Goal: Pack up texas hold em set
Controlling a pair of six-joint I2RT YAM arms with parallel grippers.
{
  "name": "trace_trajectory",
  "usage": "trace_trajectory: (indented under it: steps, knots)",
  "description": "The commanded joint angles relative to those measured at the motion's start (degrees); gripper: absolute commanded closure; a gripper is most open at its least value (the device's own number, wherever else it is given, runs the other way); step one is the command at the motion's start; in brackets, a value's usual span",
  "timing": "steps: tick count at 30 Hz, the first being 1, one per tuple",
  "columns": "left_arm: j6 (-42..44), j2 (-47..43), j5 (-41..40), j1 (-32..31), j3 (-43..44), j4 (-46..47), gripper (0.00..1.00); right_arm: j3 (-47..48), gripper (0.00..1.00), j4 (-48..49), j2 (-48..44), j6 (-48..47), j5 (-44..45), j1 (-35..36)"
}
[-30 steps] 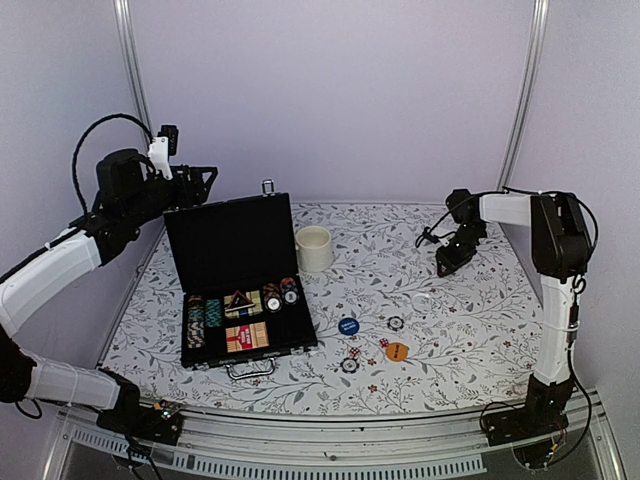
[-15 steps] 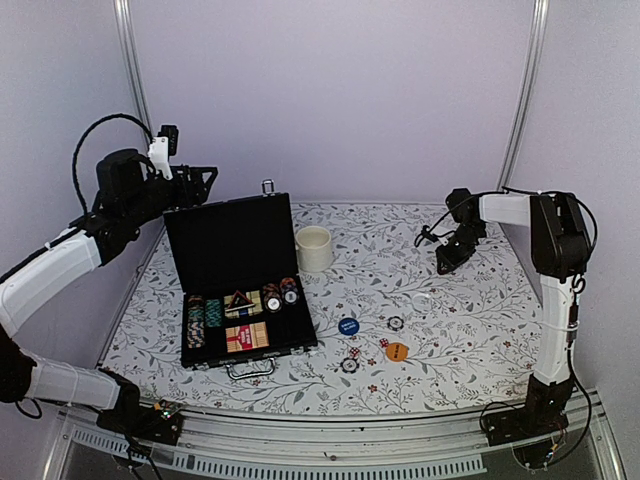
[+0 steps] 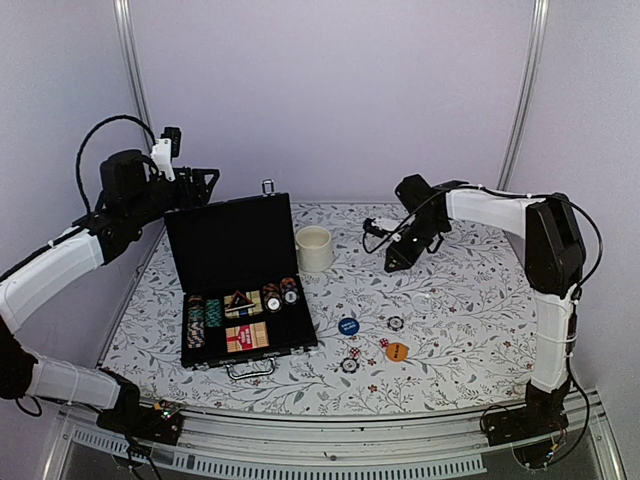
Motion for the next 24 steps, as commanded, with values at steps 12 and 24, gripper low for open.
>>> trace_trajectory:
  steps: [12, 24]
  knots:
    - [-0.8, -0.7, 1.2, 0.5, 0.5, 0.6, 0.20, 20.7, 0.97, 4.3, 11.5, 2.3, -11.8, 22.6]
    - [-1.0, -2.1, 1.8, 0.5, 0.5, 0.7, 0.20, 36.7, 0.97, 8.8, 28.6, 8.2, -13.5, 27.5]
